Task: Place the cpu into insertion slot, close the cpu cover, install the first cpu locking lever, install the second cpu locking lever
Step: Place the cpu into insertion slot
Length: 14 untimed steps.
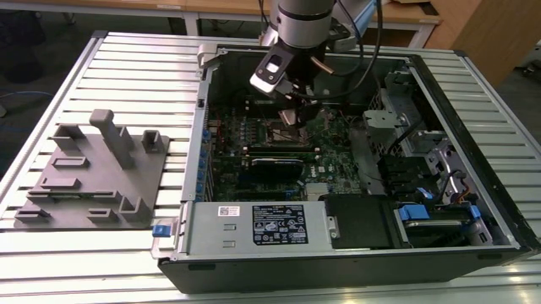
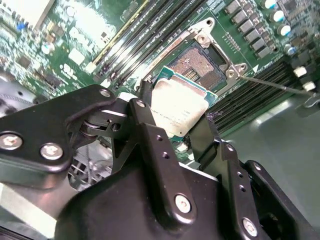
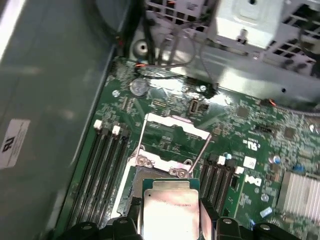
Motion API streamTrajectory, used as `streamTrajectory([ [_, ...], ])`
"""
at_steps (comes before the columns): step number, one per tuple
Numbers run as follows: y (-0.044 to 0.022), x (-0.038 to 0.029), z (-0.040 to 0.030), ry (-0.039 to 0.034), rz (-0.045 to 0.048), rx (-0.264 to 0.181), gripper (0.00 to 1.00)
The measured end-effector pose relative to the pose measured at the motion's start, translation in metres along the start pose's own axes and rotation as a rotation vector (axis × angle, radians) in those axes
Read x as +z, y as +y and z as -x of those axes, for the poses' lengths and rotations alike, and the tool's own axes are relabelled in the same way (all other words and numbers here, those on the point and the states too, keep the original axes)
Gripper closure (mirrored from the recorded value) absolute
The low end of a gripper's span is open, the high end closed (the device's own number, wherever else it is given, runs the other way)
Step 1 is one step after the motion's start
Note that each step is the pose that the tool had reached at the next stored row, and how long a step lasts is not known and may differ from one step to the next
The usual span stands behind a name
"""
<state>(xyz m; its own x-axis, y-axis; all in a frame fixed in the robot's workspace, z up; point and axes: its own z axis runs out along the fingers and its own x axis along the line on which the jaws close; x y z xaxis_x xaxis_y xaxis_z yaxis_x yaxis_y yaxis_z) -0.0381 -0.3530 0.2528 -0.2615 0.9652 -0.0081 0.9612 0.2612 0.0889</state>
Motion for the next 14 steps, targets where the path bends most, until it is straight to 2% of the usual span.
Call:
streamTrajectory([
  [11,-0.0001,0.0004,0.0,-0.0172,-0.0018,0.192,0.46],
  [14,-0.0001,0.0004,0.0,-0.0177,-0.0017,0.197,0.46],
])
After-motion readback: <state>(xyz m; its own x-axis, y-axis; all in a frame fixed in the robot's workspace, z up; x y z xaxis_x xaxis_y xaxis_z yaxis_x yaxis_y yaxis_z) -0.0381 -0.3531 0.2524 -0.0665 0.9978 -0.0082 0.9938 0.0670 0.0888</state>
